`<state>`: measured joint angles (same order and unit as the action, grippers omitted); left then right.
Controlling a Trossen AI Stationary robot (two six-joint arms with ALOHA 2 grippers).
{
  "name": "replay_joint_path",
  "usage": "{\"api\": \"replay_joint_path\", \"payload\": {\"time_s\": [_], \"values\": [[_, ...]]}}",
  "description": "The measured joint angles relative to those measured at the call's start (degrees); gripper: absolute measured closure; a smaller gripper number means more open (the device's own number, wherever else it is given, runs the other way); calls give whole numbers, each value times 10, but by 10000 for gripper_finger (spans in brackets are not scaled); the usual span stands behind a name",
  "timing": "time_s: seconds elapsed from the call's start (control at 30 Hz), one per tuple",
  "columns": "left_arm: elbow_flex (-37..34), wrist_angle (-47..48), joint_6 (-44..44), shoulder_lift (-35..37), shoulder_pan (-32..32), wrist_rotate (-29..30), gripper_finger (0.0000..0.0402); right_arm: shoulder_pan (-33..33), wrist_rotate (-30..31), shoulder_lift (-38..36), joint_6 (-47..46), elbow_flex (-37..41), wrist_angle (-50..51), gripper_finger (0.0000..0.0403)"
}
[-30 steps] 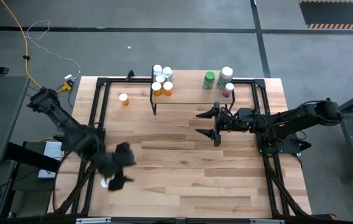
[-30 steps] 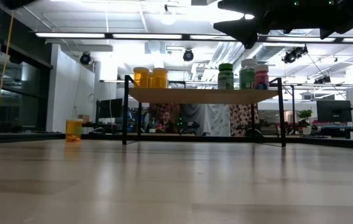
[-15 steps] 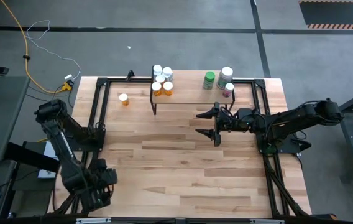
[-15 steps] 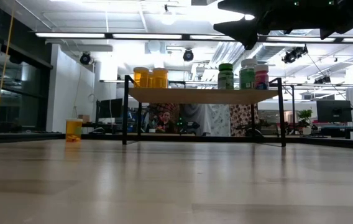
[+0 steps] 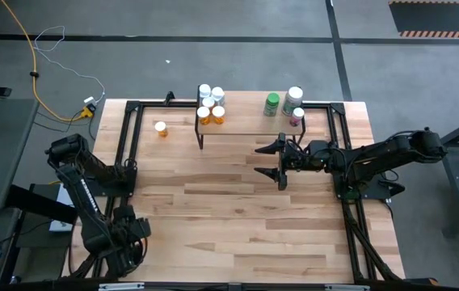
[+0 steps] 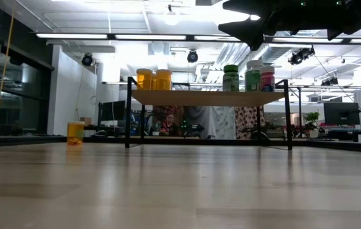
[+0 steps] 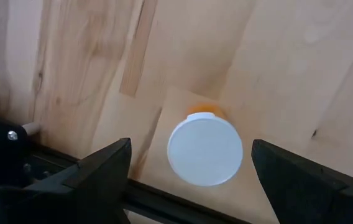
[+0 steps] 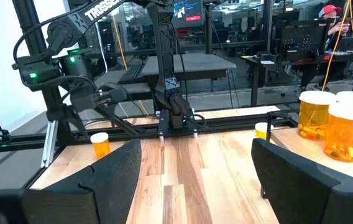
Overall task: Pick and place medicine bottles onto shelf by color
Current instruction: Put the orange pill bottle on the shelf
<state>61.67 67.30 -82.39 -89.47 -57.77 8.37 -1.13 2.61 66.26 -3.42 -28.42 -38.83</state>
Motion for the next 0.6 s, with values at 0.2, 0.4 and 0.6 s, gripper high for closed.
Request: {"api": "replay_joint_path", "payload": {"time_s": [0.2, 0.4, 0.6], "values": [[-2, -6, 5, 2, 1, -7, 78, 0, 0, 0, 9, 0, 0, 107], [-40, -44, 11, 5, 12, -48, 78, 0, 0, 0, 9, 0, 0, 107], [-47, -48, 36, 5, 23, -30, 78, 0, 0, 0, 9, 0, 0, 107]]}}
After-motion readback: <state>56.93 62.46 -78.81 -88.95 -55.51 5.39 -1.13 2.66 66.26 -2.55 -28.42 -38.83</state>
